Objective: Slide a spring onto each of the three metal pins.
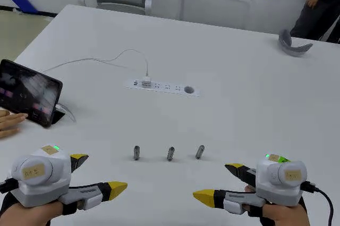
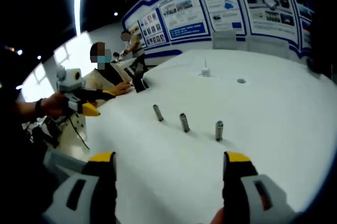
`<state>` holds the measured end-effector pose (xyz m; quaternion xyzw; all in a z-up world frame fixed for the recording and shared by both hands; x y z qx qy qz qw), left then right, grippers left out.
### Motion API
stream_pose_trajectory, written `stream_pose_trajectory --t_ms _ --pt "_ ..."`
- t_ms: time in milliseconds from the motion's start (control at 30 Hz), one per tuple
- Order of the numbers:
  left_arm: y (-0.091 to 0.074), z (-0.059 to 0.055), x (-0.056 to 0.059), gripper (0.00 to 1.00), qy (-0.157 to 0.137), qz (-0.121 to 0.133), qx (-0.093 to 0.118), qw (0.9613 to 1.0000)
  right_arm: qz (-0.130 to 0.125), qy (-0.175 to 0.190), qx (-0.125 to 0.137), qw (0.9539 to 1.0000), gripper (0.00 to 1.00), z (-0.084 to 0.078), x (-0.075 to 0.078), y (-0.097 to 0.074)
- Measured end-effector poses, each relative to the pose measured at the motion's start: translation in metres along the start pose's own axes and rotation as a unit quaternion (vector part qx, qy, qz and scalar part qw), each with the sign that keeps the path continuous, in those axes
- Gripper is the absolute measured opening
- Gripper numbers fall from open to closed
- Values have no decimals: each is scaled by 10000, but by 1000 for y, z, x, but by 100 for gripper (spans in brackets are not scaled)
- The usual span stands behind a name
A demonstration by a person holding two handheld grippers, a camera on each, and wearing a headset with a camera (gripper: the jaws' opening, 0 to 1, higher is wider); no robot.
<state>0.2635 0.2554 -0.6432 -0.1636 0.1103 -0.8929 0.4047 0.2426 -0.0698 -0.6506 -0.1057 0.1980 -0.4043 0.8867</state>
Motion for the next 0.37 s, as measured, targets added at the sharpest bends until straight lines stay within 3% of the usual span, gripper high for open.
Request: stream_pose_trajectory --t_ms 367 --pt "-1 -2 0 79 -19 9 -10 10000 13 31 -45 10000 85 -4 0 0"
Point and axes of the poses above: the centre of the closed fingertips' face, and the gripper's own axes: y roughly forward along the fingers, x roughly to its right, z roughly out of its top, the point moved 8 cm from there along -y, roughly backward along the fingers, and after that the axes turned 13 degrees about x, right-handed, at the moved point
